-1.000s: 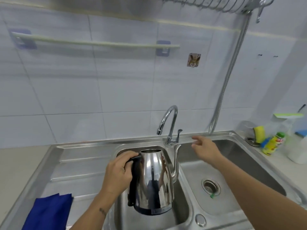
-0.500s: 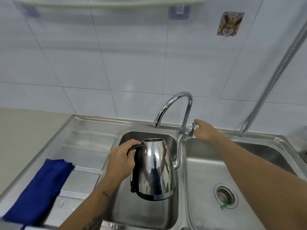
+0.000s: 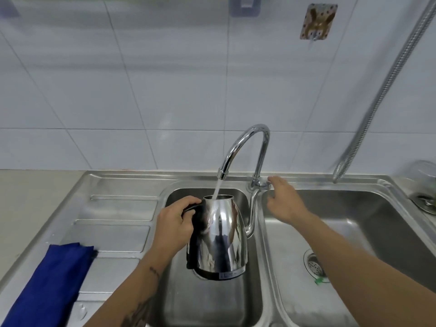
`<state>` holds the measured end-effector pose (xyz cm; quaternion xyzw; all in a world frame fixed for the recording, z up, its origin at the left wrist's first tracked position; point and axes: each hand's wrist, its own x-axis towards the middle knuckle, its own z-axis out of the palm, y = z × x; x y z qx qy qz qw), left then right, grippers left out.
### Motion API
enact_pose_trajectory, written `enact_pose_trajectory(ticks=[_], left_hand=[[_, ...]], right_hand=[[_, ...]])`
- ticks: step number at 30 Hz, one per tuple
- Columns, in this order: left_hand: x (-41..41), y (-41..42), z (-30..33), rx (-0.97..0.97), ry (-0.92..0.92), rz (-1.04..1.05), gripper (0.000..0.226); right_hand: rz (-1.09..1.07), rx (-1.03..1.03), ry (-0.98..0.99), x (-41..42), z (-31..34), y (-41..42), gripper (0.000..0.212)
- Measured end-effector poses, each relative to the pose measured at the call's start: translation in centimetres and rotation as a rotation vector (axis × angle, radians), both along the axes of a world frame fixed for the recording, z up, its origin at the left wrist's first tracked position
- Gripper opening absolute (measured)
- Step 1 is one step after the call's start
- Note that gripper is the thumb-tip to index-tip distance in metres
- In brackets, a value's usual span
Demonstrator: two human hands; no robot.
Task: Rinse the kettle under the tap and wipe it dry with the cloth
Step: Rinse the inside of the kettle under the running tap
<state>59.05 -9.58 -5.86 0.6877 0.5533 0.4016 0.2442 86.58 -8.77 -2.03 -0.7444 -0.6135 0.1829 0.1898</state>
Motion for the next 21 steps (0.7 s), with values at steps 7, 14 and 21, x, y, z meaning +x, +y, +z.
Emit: enact_pose_trajectory(ticks=[7, 14, 21], left_hand=[[-2.2, 0.7, 0.2, 0.008, -0.106, -0.011, 0.039], [-4.8, 0.7, 0.5, -0.039, -0.221, 0.006, 0.047], [-5.7, 0.9, 0.6, 0.036, -0.205, -0.016, 0.048]], right_hand=[[-0.213, -0.346, 0.629, -4.0, -2.2, -3.5, 0.044], [-0.284, -0.343, 0.884, -6.8, -2.7, -3.1, 0.033], [-0.285, -0.148, 0.850, -8.6, -3.3, -3.1, 0.019]])
